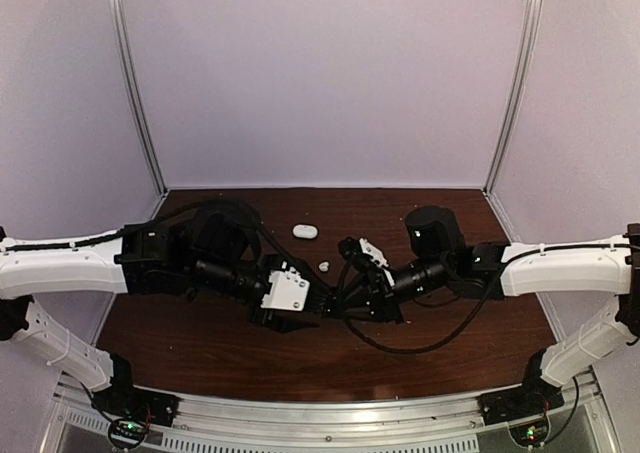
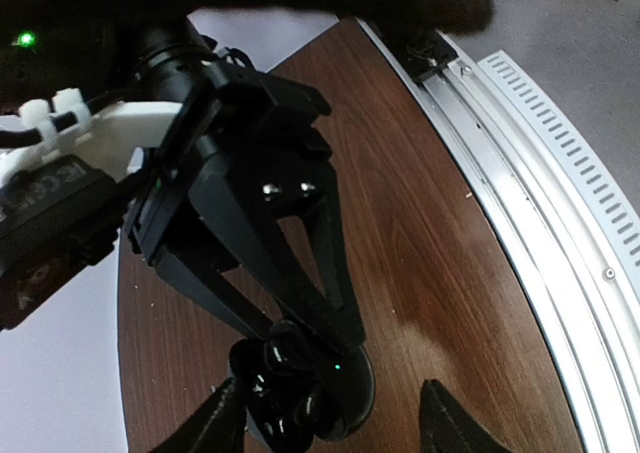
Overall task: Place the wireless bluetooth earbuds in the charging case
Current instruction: Adjust the left earbud in the left side groove of the charging case, then close the charging case.
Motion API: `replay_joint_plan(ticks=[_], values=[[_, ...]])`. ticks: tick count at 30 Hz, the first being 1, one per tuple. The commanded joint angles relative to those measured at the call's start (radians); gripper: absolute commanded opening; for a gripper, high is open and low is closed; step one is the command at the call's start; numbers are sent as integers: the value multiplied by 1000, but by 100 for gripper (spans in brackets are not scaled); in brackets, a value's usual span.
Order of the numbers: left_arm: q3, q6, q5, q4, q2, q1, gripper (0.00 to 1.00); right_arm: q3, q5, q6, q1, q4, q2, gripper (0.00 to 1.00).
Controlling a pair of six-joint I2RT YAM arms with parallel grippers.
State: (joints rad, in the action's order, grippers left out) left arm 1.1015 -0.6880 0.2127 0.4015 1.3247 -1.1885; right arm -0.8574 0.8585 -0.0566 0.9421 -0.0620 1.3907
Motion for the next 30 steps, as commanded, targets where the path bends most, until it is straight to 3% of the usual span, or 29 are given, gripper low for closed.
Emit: replay_joint_plan(ticks=[1,8,10,18,30], values=[[-35,67,-29,-153,-88,-5,65,15,-39,-5,-5,-50,-47,3],[-124,224,-109,-284,-153,26,81,49,-98,13,-5,-111,-105,3],[-161,275,-107,-336,-181,42,97,56,-118,16,-5,-121,-125,3],[-293,399,-87,-534,-252,50,98,68,-161,9,-5,-120,-178,3],[-195,381,17,-507,-76,50,97,35,-157,-38,21,-58,-178,3]])
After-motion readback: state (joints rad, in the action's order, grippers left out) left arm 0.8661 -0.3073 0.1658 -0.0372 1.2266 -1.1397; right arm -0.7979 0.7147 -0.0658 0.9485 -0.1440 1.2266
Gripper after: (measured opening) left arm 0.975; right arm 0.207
